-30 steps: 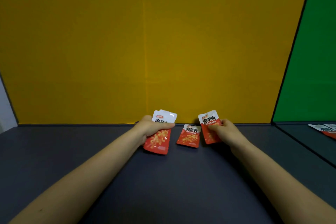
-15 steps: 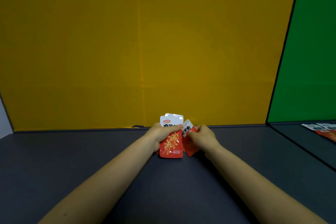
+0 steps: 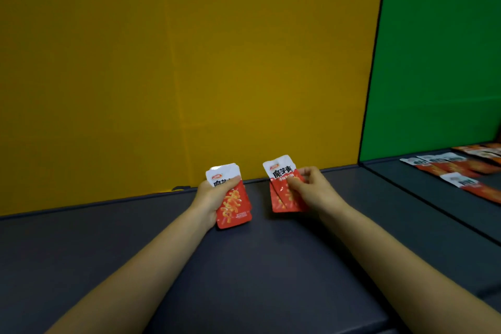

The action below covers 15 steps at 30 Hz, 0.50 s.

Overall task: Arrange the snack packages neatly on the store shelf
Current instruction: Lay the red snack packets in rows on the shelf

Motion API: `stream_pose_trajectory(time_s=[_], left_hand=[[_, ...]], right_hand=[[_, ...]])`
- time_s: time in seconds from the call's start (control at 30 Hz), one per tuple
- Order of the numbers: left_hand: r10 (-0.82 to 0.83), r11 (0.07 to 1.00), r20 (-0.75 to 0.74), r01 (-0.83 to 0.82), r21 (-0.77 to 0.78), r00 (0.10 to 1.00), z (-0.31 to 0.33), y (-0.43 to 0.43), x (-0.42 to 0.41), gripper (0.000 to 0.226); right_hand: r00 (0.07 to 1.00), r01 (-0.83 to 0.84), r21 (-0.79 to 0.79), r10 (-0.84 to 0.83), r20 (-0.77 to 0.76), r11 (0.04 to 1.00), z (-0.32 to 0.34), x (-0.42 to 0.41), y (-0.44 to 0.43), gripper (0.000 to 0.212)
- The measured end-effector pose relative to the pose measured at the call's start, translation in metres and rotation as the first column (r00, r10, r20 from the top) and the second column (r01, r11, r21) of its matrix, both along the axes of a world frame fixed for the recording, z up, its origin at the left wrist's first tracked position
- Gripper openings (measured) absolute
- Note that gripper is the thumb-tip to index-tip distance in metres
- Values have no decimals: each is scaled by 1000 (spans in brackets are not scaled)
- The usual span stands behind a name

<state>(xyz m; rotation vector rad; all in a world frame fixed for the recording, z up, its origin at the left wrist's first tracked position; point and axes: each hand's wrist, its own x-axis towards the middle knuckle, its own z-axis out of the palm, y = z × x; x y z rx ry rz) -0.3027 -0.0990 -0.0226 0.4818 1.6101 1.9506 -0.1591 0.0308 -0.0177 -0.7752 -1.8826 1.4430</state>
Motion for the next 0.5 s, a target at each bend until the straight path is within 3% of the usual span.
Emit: stream_pose_trajectory(time_s=[0.1,0.3,0.5], left_hand=[[-40,999,-52,39,-22,998,7,5,17,33],[-203,979,-83,204,-5,976,25,29,91,10],[-300,954,-57,300,4,952,25,80,192,26]], right_hand=[[994,-26,-94,16,-111,995,7,39,-2,10],[985,26,-120,-45,-164,992,20,137,15,19],[977,79,-144,-106,-187,986,15,237,61,12]])
